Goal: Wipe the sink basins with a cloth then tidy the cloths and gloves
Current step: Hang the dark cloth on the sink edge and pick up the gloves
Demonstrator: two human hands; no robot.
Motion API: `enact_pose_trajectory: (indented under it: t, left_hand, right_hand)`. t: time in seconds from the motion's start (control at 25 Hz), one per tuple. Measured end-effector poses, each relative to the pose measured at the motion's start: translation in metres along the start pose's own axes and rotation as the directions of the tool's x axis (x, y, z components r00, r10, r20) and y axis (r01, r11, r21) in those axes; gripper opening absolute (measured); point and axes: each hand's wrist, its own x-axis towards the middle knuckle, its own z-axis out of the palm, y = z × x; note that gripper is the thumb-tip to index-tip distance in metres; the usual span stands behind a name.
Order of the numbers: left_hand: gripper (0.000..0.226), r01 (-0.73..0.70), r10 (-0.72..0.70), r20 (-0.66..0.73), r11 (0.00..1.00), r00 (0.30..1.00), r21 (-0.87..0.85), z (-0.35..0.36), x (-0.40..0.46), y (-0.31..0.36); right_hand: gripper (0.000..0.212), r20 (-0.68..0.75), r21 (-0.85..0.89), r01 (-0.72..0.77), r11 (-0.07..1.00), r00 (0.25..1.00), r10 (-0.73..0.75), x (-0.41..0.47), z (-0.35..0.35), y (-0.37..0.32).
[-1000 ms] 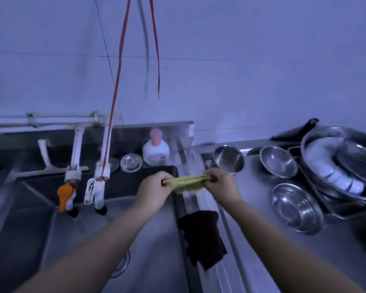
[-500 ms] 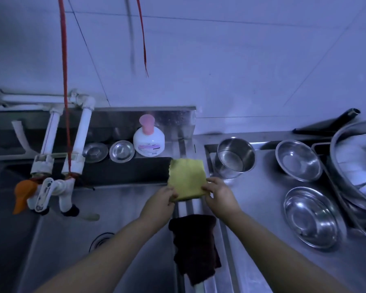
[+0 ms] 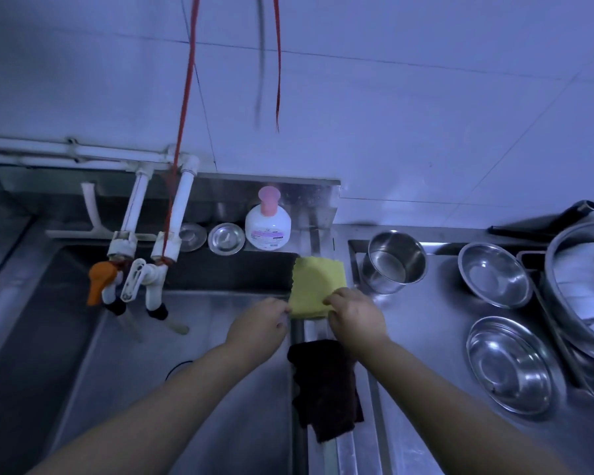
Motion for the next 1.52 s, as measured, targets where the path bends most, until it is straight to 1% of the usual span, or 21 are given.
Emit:
enact_pose_trajectory:
  t: [0.04, 0.12, 0.2, 0.28, 0.4, 0.48, 0.6, 0.68, 0.76, 0.84, 0.92, 0.96, 1.08, 1.16, 1.28, 1.44, 1.52]
  left_hand:
    - [0.036, -0.012, 0.012, -0.009, 1.0, 1.0, 0.026, -0.007, -0.011, -0.003]
    - [0.036, -0.032, 0.035, -0.033, 0.995, 0.999, 0.09, -0.021, -0.037, -0.014]
    - [0.036, -0.028, 0.036, -0.048, 0.988, 0.998, 0.154, -0.035, -0.067, -0.033]
    - [0.035, -0.003, 0.015, -0.058, 0.98, 0.998, 0.201, -0.047, -0.102, -0.059]
    - [0.035, 0.078, -0.058, -0.09, 0.966, 0.994, 0.248, -0.065, -0.158, -0.1]
    - [0.034, 0.142, -0.112, -0.135, 0.96, 0.985, 0.242, -0.078, -0.206, -0.138]
    - [0.035, 0.224, -0.192, -0.211, 0.964, 0.958, 0.142, -0.099, -0.289, -0.198]
    - [0.034, 0.299, -0.268, -0.224, 0.946, 0.937, 0.122, -0.113, -0.341, -0.23]
    - [0.033, 0.4, -0.36, -0.25, 0.907, 0.899, 0.132, -0.132, -0.413, -0.271]
    - [0.031, 0.491, -0.44, -0.311, 0.864, 0.842, 0.107, -0.148, -0.484, -0.311]
    - [0.027, 0.557, -0.484, -0.38, 0.824, 0.788, 0.105, -0.16, -0.55, -0.348]
    - [0.027, 0.588, -0.503, -0.41, 0.802, 0.76, 0.105, -0.165, -0.577, -0.363]
    - [0.029, 0.666, -0.582, -0.482, 0.746, 0.654, 0.003, -0.174, -0.641, -0.397]
    - [0.03, 0.703, -0.627, -0.501, 0.71, 0.596, -0.052, -0.173, -0.669, -0.415]
    - [0.031, 0.745, -0.684, -0.496, 0.659, 0.535, -0.105, -0.168, -0.697, -0.441]
    - [0.031, 0.779, -0.734, -0.478, 0.609, 0.483, -0.148, -0.176, -0.711, -0.48]
    - [0.031, 0.787, -0.745, -0.477, 0.596, 0.467, -0.16, -0.189, -0.707, -0.507]
  right_hand:
    - [0.024, 0.026, -0.043, 0.05, 0.998, 0.998, -0.049, -0.001, -0.003, -0.014]
    - [0.026, 0.126, -0.127, 0.118, 0.985, 0.987, -0.102, -0.006, -0.005, -0.046]
    - [0.023, 0.129, -0.147, 0.173, 0.974, 0.979, -0.155, -0.013, -0.004, -0.08]
    - [0.025, 0.133, -0.147, 0.225, 0.963, 0.969, -0.206, -0.021, 0.0, -0.119]
    - [0.032, 0.207, -0.154, 0.292, 0.944, 0.944, -0.258, -0.034, 0.014, -0.177]
    - [0.032, 0.231, -0.14, 0.321, 0.937, 0.93, -0.284, -0.046, 0.026, -0.228]
    - [0.03, 0.281, -0.148, 0.377, 0.914, 0.902, -0.327, -0.069, 0.049, -0.315]
    - [0.032, 0.291, -0.123, 0.428, 0.895, 0.878, -0.38, -0.085, 0.061, -0.367]
    - [0.033, 0.322, -0.084, 0.513, 0.854, 0.825, -0.464, -0.107, 0.078, -0.438]
    - [0.029, 0.353, -0.032, 0.579, 0.814, 0.769, -0.533, -0.13, 0.094, -0.505]
    - [0.024, 0.384, 0.024, 0.629, 0.777, 0.712, -0.588, -0.149, 0.11, -0.569]
    - [0.026, 0.388, 0.044, 0.649, 0.76, 0.69, -0.611, -0.156, 0.116, -0.594]
    - [0.031, 0.382, 0.052, 0.719, 0.693, 0.627, -0.679, -0.172, 0.135, -0.658]
    - [0.03, 0.387, 0.031, 0.761, 0.648, 0.588, -0.71, -0.176, 0.147, -0.691]
    - [0.028, 0.415, 0.014, 0.795, 0.607, 0.548, -0.727, -0.17, 0.164, -0.729]
    - [0.026, 0.431, -0.005, 0.797, 0.604, 0.547, -0.718, -0.148, 0.186, -0.772]
    - [0.029, 0.438, 0.036, 0.786, 0.617, 0.543, -0.717, -0.13, 0.202, -0.797]
